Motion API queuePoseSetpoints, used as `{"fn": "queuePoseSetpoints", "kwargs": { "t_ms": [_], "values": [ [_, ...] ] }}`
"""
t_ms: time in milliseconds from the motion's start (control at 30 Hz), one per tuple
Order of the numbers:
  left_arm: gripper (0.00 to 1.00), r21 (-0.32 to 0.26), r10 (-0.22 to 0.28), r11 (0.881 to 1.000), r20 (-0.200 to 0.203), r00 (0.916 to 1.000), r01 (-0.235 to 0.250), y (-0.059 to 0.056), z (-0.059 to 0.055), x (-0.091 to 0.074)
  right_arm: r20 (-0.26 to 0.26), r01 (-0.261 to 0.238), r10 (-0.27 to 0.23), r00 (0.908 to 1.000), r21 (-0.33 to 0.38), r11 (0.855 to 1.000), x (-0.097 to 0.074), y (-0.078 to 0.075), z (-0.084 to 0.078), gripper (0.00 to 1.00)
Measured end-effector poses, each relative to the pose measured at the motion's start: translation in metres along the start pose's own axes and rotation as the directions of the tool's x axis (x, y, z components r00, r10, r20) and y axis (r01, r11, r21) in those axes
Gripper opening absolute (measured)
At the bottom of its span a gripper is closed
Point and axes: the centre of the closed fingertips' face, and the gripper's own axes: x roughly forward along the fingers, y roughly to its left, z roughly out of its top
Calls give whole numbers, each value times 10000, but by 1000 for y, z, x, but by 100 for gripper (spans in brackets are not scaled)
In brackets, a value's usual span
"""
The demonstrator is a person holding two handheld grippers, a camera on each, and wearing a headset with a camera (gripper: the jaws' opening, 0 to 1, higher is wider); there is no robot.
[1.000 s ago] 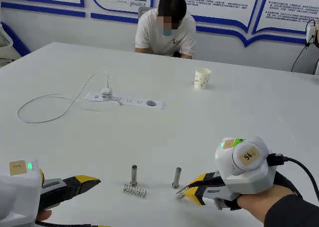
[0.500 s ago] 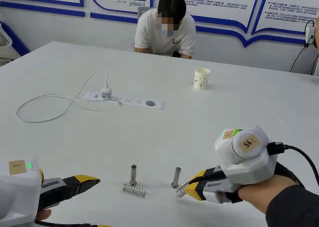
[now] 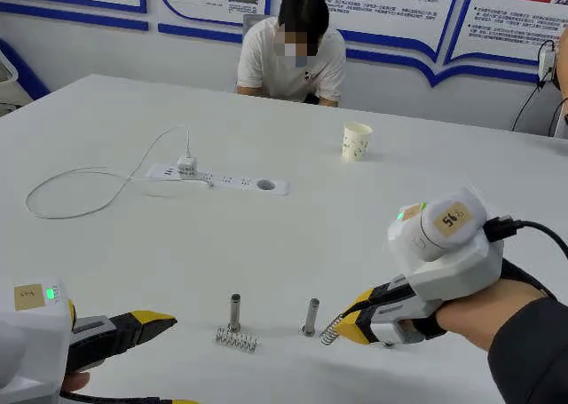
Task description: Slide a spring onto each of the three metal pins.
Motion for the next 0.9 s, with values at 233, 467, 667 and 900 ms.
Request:
{"fn": "queuePoseSetpoints", "kwargs": {
  "t_ms": [233,467,667,900],
  "values": [
    [73,26,2,10000,55,10000,-2,0,1,-1,-273,22,-32,9996,-358,9994,-8,-7,14,11],
    [73,33,21,10000,77,10000,-21,0,2,-1,-651,-112,65,9979,-718,9974,-7,-14,26,11],
    [73,26,54,10000,99,9999,-54,1,3,-1,-913,-239,148,9957,-985,9949,-4,-18,35,11],
    [73,6,82,10000,101,9999,-82,1,3,-2,-1359,-514,344,9901,-1236,9910,3,-20,42,11]
  ]
}}
